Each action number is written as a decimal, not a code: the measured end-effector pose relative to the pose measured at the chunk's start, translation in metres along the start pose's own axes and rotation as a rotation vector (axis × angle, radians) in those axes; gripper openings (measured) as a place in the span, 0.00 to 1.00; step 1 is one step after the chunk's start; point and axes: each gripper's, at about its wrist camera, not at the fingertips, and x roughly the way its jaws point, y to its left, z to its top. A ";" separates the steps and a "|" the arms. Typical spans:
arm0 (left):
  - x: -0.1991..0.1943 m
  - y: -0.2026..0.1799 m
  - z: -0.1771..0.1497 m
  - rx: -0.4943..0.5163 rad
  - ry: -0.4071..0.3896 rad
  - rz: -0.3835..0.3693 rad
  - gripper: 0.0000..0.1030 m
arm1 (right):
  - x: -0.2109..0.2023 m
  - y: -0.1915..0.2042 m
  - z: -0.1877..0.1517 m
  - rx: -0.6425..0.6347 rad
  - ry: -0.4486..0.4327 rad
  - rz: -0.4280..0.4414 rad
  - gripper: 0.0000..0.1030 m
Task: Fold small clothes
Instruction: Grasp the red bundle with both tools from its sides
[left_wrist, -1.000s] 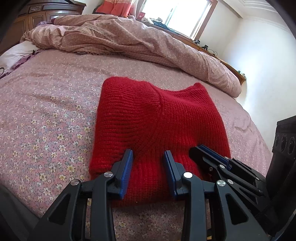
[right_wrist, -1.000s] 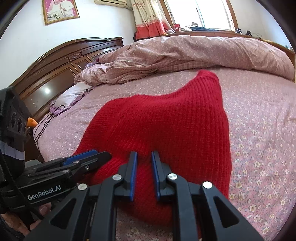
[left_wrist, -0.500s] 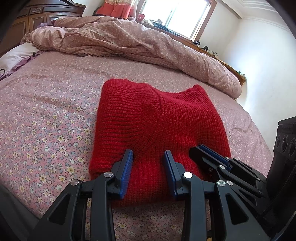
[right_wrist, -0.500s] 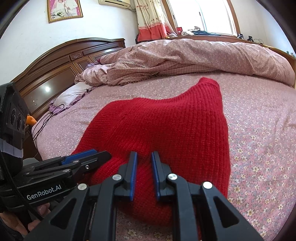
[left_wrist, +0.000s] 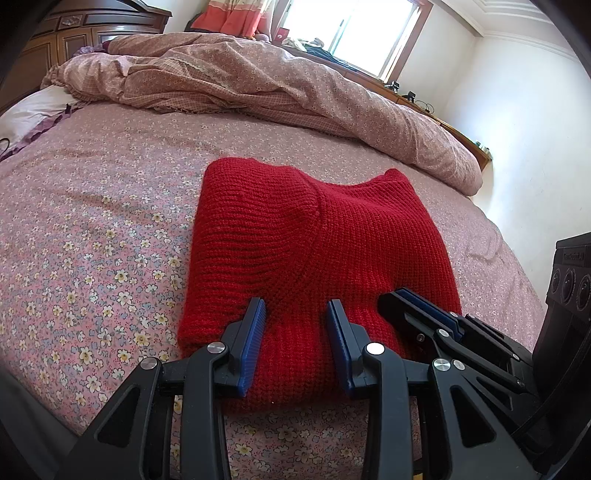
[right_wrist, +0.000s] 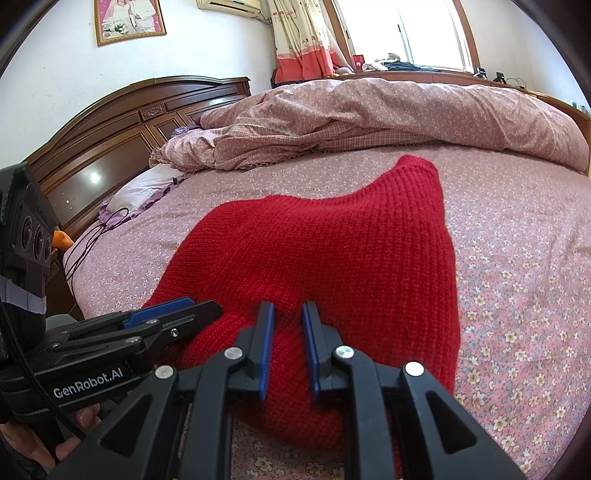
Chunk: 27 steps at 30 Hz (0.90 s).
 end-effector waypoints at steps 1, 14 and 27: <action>0.000 0.000 0.000 0.000 0.000 0.000 0.28 | 0.000 0.000 0.000 0.000 0.000 0.000 0.15; -0.039 0.010 0.035 0.006 -0.029 -0.155 0.45 | -0.033 0.008 0.025 -0.057 0.004 0.057 0.90; 0.006 0.084 0.044 -0.202 0.282 -0.314 0.60 | -0.030 -0.163 -0.027 0.829 0.066 0.508 0.96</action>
